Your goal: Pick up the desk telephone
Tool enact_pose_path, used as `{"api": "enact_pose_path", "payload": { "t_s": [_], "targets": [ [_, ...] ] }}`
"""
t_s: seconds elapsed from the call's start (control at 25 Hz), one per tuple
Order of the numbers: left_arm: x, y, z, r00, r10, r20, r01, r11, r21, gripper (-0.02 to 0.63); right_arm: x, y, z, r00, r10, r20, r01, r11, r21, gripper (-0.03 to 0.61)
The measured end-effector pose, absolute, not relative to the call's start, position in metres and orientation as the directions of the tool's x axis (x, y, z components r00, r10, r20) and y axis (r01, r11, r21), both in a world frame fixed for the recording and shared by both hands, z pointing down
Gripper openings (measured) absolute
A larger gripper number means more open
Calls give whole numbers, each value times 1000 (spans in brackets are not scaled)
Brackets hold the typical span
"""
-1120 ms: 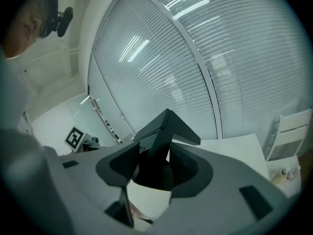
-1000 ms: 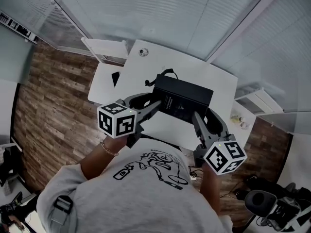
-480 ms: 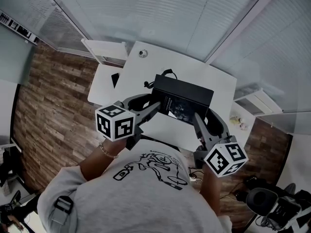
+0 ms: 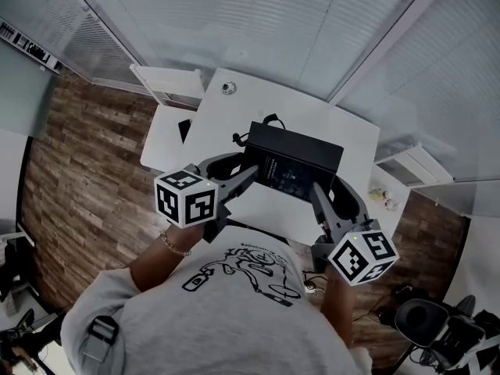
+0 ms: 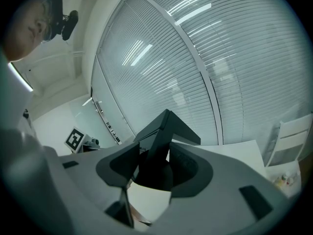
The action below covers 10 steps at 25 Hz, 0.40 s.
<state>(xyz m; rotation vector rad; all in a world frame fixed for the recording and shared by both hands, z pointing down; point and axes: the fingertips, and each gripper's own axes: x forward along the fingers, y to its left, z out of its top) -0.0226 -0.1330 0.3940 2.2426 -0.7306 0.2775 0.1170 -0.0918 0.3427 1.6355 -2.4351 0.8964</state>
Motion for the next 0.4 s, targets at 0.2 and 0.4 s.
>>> {"api": "enact_pose_path", "payload": {
  "t_s": [0.2, 0.4],
  "targets": [
    [-22, -133, 393, 815, -421, 397, -578, -554, 599, 183, 117, -92, 341, -431, -825, 366, -869, 269, -417, 183],
    [-22, -134, 394, 816, -419, 398, -577, -553, 601, 183, 117, -93, 340, -429, -824, 370, -870, 267, -415, 183]
  ]
}}
